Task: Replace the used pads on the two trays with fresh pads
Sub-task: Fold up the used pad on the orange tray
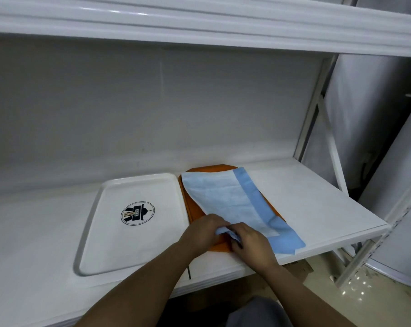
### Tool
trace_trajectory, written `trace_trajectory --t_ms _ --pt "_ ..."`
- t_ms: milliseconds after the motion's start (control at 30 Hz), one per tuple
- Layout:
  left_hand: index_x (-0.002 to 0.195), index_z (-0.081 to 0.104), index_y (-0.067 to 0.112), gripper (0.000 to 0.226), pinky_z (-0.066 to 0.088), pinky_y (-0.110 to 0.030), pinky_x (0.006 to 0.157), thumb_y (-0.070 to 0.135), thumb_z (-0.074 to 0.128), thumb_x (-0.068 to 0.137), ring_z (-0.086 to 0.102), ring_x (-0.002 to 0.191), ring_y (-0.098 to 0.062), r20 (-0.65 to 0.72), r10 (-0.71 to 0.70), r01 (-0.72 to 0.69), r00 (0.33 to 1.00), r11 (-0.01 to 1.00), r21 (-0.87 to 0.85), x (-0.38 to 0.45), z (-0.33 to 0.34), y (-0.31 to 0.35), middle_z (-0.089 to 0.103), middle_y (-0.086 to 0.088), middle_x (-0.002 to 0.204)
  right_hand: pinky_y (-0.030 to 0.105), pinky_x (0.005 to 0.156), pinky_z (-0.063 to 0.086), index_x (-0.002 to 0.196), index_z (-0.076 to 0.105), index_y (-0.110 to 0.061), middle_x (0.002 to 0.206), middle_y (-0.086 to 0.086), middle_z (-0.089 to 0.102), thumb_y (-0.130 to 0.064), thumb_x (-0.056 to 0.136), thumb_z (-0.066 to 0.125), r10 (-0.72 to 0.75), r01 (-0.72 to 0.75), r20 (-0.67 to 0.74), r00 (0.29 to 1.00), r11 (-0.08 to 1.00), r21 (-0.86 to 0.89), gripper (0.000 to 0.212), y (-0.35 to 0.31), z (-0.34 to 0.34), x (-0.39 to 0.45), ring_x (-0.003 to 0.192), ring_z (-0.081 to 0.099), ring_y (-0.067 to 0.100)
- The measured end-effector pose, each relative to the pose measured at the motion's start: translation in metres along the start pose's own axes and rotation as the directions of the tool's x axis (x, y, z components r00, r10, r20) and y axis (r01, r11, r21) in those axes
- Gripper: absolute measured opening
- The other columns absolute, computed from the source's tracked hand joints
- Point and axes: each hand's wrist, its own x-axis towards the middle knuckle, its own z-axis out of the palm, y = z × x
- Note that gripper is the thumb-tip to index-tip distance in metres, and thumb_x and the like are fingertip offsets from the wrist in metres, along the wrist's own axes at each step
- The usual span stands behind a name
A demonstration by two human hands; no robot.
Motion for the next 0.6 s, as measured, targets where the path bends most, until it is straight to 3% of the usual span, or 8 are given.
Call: trace_trajectory --t_ms 100,200,333,467,533,600 --pt "0.136 0.051 0.016 0.039 0.029 -0.021 0.106 0.023 0.049 0.097 0.043 0.130 -0.018 0.007 0.068 -0.068 0.998 0.980 0.190 -0.008 -0.008 -0.010 0.048 -0.005 0.142 0.022 0.067 0.047 0.109 0.067 -0.018 0.101 -0.002 0.070 -0.018 0.075 0.055 0.005 -0.005 0.000 1.000 1.000 -0.010 0.037 0.009 -0.001 -0.004 0.084 0.067 0.019" --pt "0.137 0.049 0.017 0.042 0.030 -0.025 0.110 0.016 0.050 0.095 0.041 0.133 -0.019 -0.030 0.087 -0.076 0.996 0.964 0.255 -0.019 -0.013 -0.025 0.045 -0.004 0.145 0.025 0.059 0.052 0.099 0.070 -0.020 0.088 -0.004 0.071 -0.015 0.070 0.062 -0.005 0.003 -0.023 1.000 0.998 -0.065 0.030 0.014 -0.002 -0.007 0.073 0.067 0.017" --pt "0.117 0.067 0.012 0.037 0.049 -0.033 0.093 0.015 0.060 0.080 0.063 0.110 -0.026 -0.117 0.089 -0.061 0.989 0.972 0.228 -0.041 -0.019 -0.045 0.065 -0.009 0.121 0.025 0.050 0.049 0.086 0.070 -0.023 0.076 -0.006 0.068 -0.011 0.063 0.075 -0.001 0.004 0.017 1.000 0.992 -0.128 0.026 0.013 -0.001 -0.013 0.061 0.064 0.014" --pt "0.119 0.066 0.016 0.032 0.041 -0.021 0.092 0.016 0.055 0.088 0.061 0.111 -0.023 -0.167 -0.101 0.115 0.981 0.991 0.076 -0.065 -0.024 -0.056 0.065 -0.002 0.122 0.026 0.048 0.046 0.077 0.069 -0.023 0.068 -0.006 0.066 -0.010 0.056 0.075 -0.032 0.038 0.032 0.999 0.980 -0.194 0.025 0.005 -0.006 -0.015 0.056 0.062 0.015" --pt "0.119 0.066 0.020 0.032 0.043 -0.024 0.085 0.014 0.051 0.091 0.061 0.106 -0.021 -0.137 -0.214 0.220 0.967 0.975 0.030 -0.072 -0.026 -0.062 0.067 -0.001 0.119 0.026 0.047 0.047 0.075 0.069 -0.022 0.067 -0.005 0.066 -0.011 0.051 0.078 -0.043 0.057 0.062 0.997 0.966 -0.251 0.029 0.004 -0.010 -0.016 0.055 0.062 0.016" --pt "0.118 0.066 0.021 0.032 0.044 -0.026 0.080 0.014 0.048 0.092 0.062 0.101 -0.021 -0.115 -0.308 0.310 0.944 0.951 -0.004 -0.078 -0.028 -0.069 0.068 -0.003 0.114 0.030 0.051 0.049 0.083 0.071 -0.020 0.075 -0.002 0.069 -0.011 0.061 0.075 -0.008 0.027 0.074 0.997 0.965 -0.262 0.024 0.007 -0.013 -0.018 0.063 0.065 0.021"
